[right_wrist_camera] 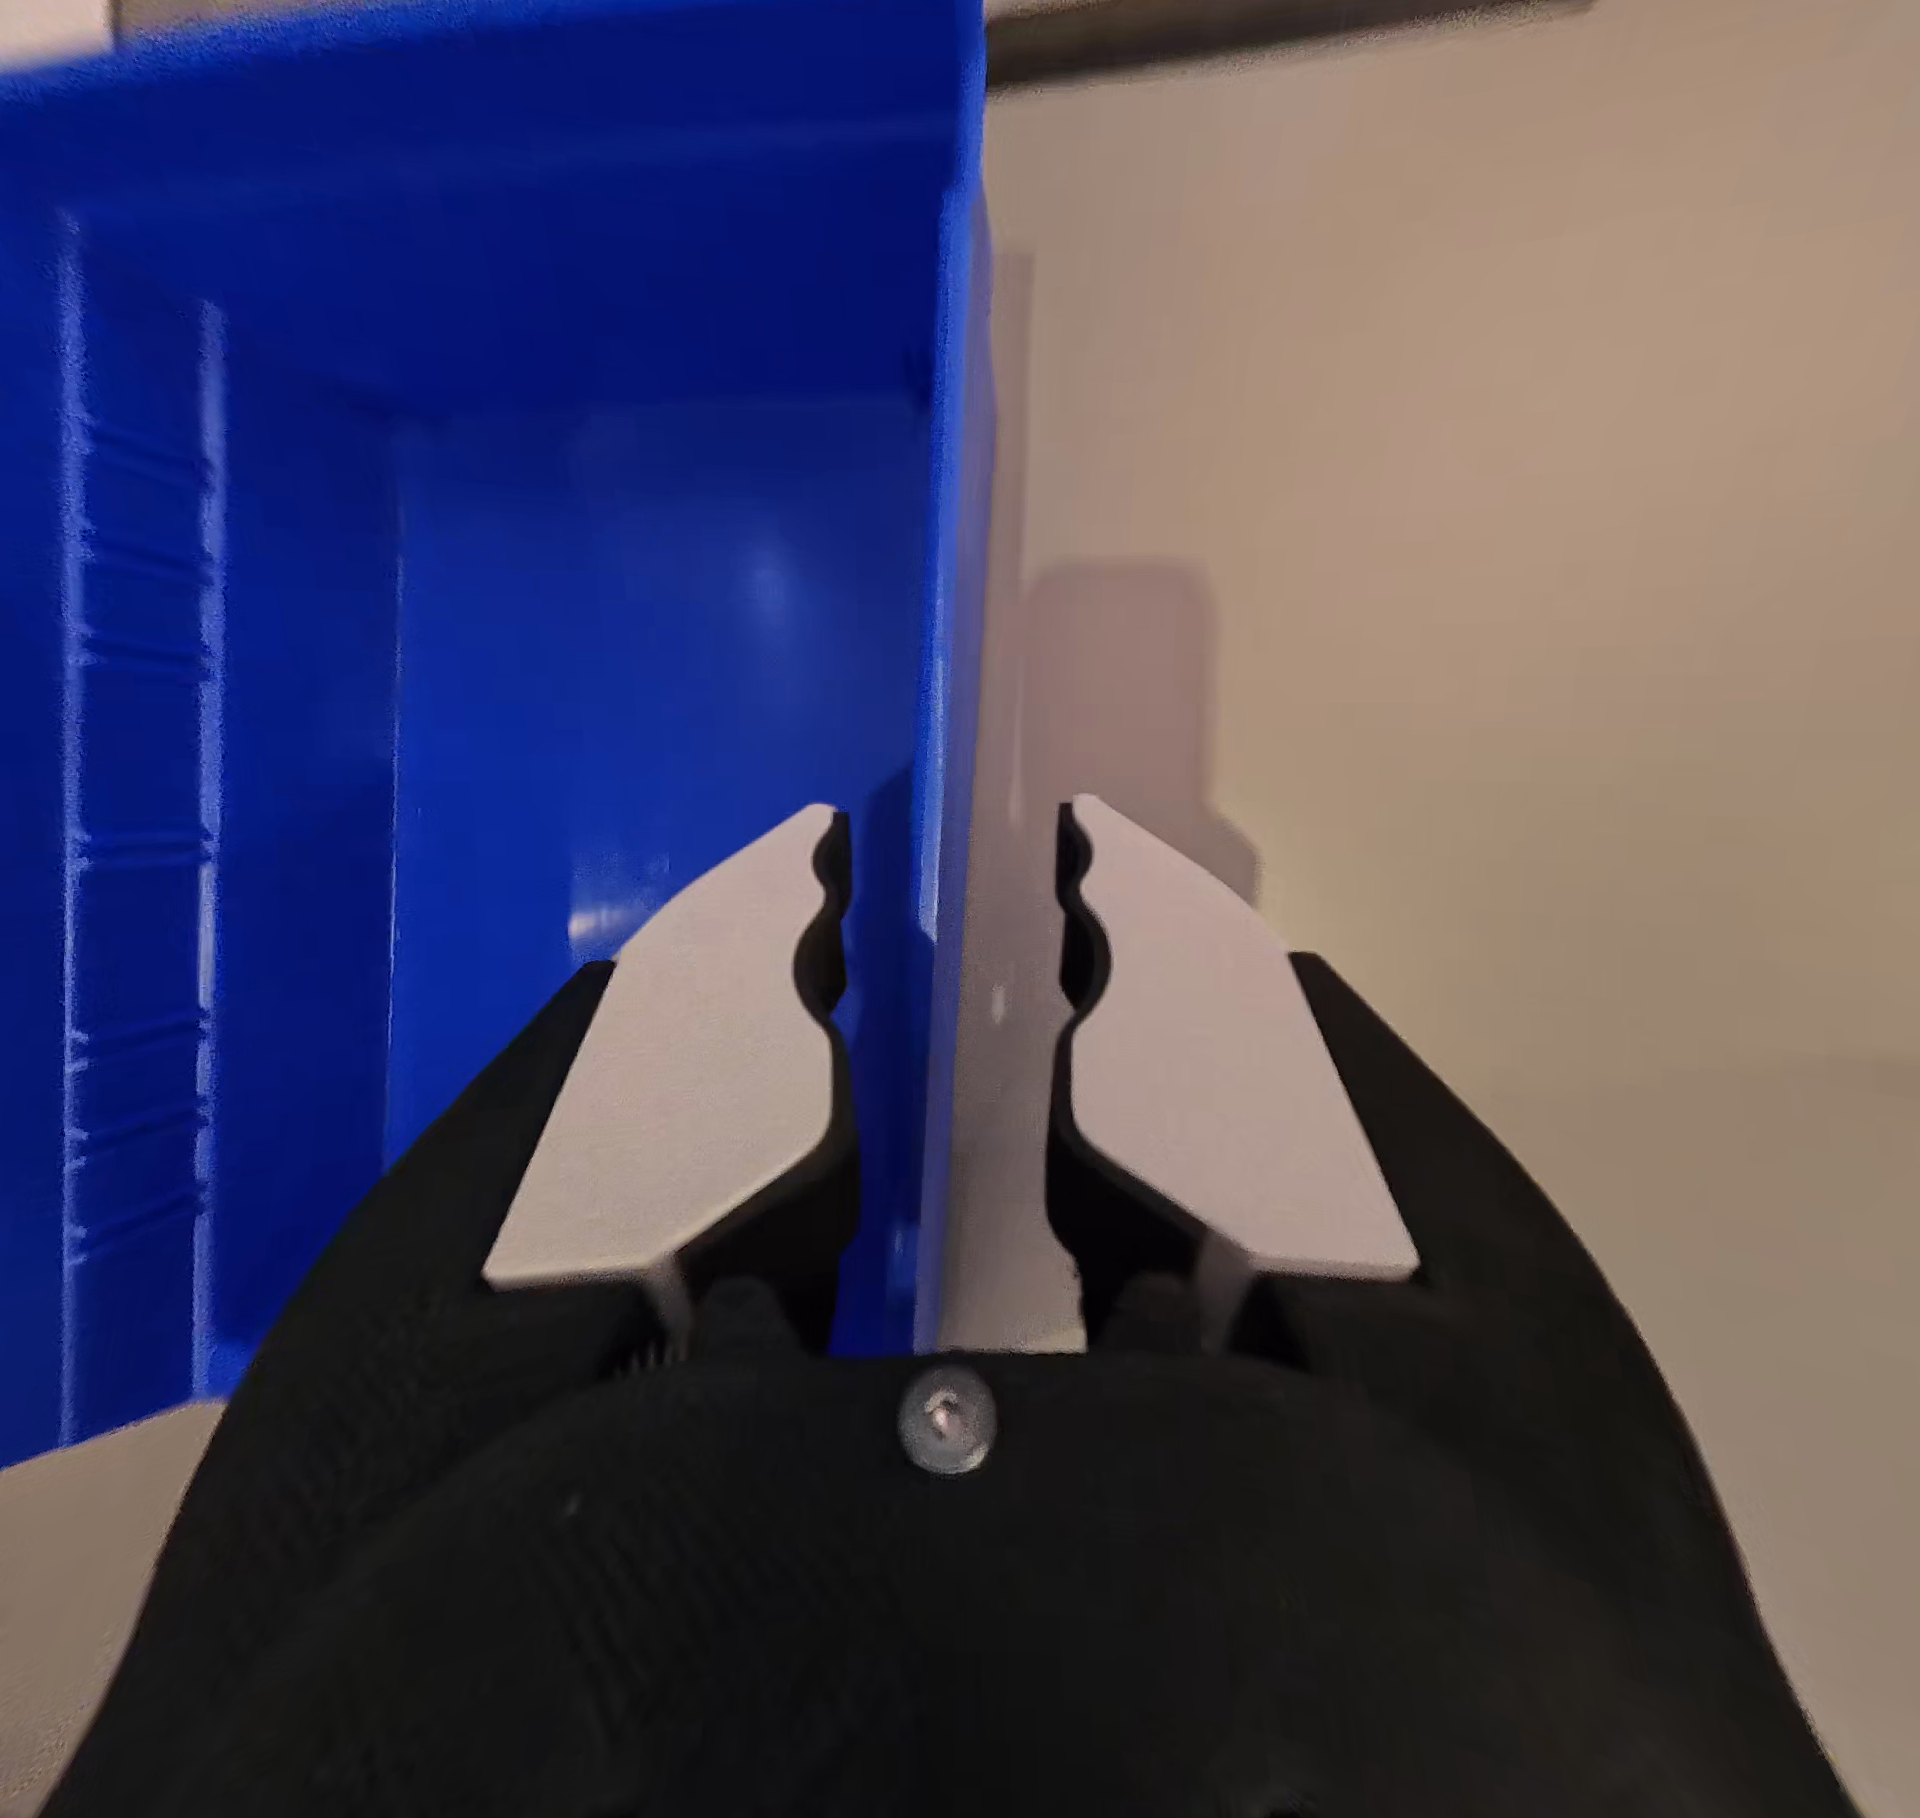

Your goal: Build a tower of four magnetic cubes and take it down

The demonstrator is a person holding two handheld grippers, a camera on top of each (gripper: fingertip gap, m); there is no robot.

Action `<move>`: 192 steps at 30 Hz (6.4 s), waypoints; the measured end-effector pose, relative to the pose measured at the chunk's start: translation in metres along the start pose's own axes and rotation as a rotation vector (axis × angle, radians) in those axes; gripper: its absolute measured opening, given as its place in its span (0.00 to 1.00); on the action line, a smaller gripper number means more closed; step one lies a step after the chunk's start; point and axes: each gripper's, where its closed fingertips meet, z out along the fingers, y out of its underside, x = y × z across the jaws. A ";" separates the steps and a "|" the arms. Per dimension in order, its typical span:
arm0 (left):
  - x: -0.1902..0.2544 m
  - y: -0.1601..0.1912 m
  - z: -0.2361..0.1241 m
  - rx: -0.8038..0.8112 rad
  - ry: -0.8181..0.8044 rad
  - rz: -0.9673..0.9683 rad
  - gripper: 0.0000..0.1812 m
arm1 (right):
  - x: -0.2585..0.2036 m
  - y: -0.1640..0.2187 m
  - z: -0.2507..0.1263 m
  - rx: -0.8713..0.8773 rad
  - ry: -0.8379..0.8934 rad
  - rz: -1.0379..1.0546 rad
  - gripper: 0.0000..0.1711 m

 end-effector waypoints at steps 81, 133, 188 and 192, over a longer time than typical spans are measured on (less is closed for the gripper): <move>0.204 0.082 0.080 -0.426 0.507 0.940 0.26 | -0.061 -0.042 -0.010 0.210 0.059 -0.347 0.18; 0.164 0.021 0.038 -0.108 0.456 0.775 0.25 | -0.056 -0.027 0.020 0.116 -0.002 -0.319 0.18; 0.187 0.114 0.105 -0.580 0.399 0.464 0.39 | -0.055 -0.031 0.010 0.150 -0.056 -0.299 0.18; 0.188 0.106 0.109 -0.518 0.424 0.436 0.30 | -0.057 -0.028 0.013 0.134 -0.061 -0.305 0.18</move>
